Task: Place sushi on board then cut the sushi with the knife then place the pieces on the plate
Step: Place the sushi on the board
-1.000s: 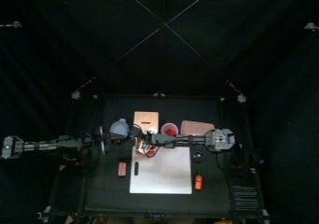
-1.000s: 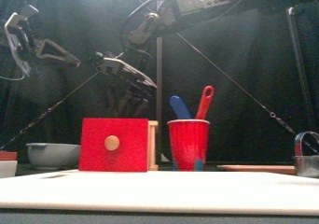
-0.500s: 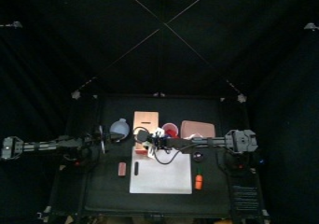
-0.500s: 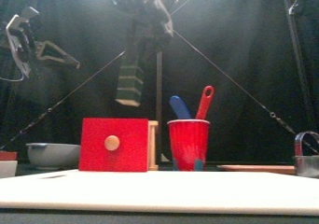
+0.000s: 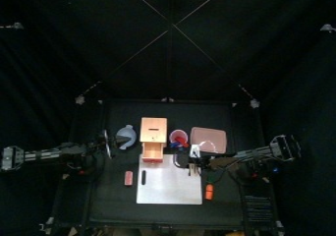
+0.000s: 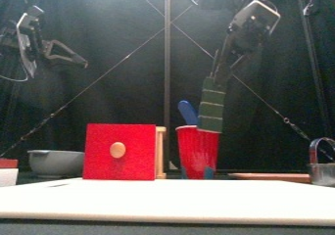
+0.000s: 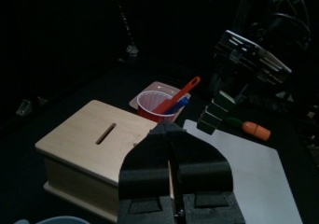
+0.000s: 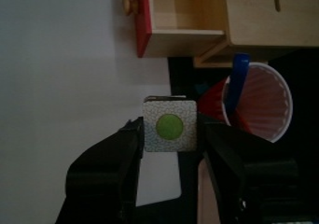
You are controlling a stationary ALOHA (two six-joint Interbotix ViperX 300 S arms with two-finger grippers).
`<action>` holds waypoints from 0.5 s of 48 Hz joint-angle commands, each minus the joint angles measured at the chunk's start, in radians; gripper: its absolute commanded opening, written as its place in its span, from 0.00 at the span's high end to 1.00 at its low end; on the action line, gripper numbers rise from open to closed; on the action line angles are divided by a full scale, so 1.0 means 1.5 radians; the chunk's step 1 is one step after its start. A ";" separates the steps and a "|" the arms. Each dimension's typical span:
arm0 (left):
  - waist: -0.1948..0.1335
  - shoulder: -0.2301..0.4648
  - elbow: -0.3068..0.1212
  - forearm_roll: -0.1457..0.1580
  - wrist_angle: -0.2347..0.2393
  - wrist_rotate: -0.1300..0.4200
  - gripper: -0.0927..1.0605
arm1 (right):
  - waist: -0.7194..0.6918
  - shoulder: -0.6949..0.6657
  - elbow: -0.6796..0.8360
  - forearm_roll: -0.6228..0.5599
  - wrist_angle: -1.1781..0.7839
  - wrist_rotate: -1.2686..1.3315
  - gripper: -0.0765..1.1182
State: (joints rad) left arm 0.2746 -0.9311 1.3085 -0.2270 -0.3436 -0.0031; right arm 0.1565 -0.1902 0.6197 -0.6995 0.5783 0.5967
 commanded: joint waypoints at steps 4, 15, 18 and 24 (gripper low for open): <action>0.008 0.002 -0.017 -0.002 -0.005 0.001 0.81 | 0.040 0.038 -0.028 -0.056 0.009 0.044 0.43; 0.013 0.002 -0.015 -0.001 -0.005 0.004 0.81 | 0.091 0.142 -0.107 -0.066 0.065 0.049 0.43; 0.015 0.002 -0.014 -0.001 -0.005 0.004 0.81 | 0.094 0.161 -0.126 -0.071 0.096 0.050 0.43; 0.018 0.002 -0.011 0.000 -0.005 0.004 0.81 | 0.104 0.183 -0.144 -0.084 0.129 0.050 0.42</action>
State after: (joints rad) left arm 0.2961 -0.9311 1.3085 -0.2301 -0.3421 0.0015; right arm 0.3053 0.0936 0.4341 -0.8115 0.7639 0.6688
